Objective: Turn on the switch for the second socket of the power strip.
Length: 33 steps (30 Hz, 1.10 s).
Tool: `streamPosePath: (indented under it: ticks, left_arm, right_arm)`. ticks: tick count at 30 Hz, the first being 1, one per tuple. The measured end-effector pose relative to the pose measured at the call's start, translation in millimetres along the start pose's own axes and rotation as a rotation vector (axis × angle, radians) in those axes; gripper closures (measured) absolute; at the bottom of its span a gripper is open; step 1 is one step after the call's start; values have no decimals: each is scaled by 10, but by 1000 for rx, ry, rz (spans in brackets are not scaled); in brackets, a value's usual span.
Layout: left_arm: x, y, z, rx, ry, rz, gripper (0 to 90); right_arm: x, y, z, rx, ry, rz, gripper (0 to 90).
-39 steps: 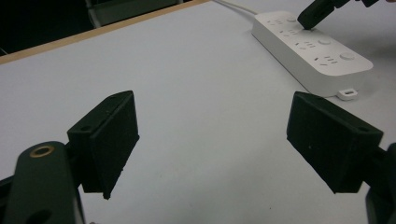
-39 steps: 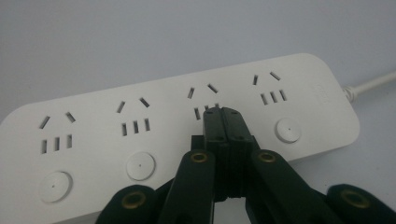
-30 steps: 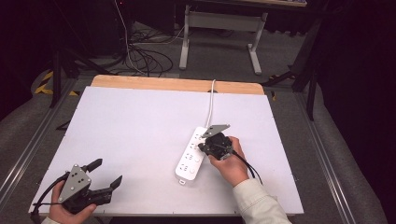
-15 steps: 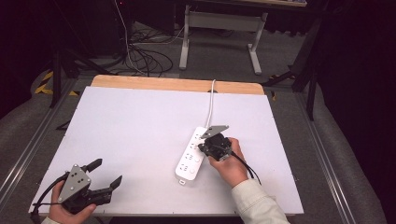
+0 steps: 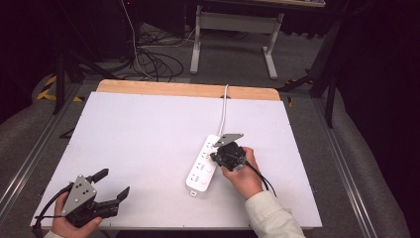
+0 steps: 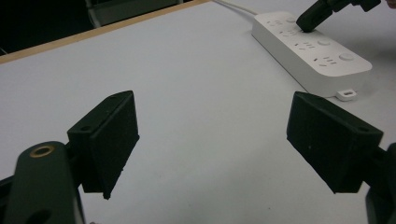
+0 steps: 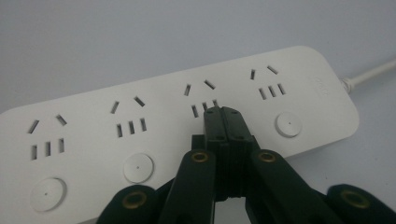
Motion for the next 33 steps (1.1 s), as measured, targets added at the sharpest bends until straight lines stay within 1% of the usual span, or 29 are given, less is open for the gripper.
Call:
streamPosePath:
  ticks: [3,4,6,10,11,16,21,27,28,33]
  left_arm:
    - [0,1,3,-2,0,-4,171]
    - [0,4,5,-5,1,-8,171]
    - [1,-1,8,-3,2,-11,171]
    - [1,1,8,-2,-2,-9,171]
    - [2,5,8,-2,0,-10,171]
    - [2,-4,11,-1,-2,-6,171]
    - [3,-2,10,0,-2,-6,171]
    - [1,1,14,-3,-4,-6,171]
    - [0,1,14,-3,-4,-6,171]
    - [1,2,14,-3,-4,-6,171]
  right_arm:
    - [3,0,-1,0,-1,6,900]
    - [3,-19,-3,-11,6,9,900]
    - [-2,-44,-2,2,26,3,900]
    - [0,-39,-28,-3,50,17,900]
    - [1,-36,-40,-7,53,12,900]
    - [18,-19,-149,-9,107,12,900]
    - [49,-14,-266,0,139,13,900]
    - [63,-26,-375,-7,161,4,900]
    - [61,-29,-391,-7,163,6,886]
    - [55,-37,-457,-7,183,2,877]
Point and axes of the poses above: each handheld gripper's, and its own axes: z roughly forward along the jaws, x roughly out of its top, y roughly to its right, the point moved 4 cm from there along z, roughly forward along the jaws, and after that the axes turned 11 degrees about -y, right-handed, at the moved point
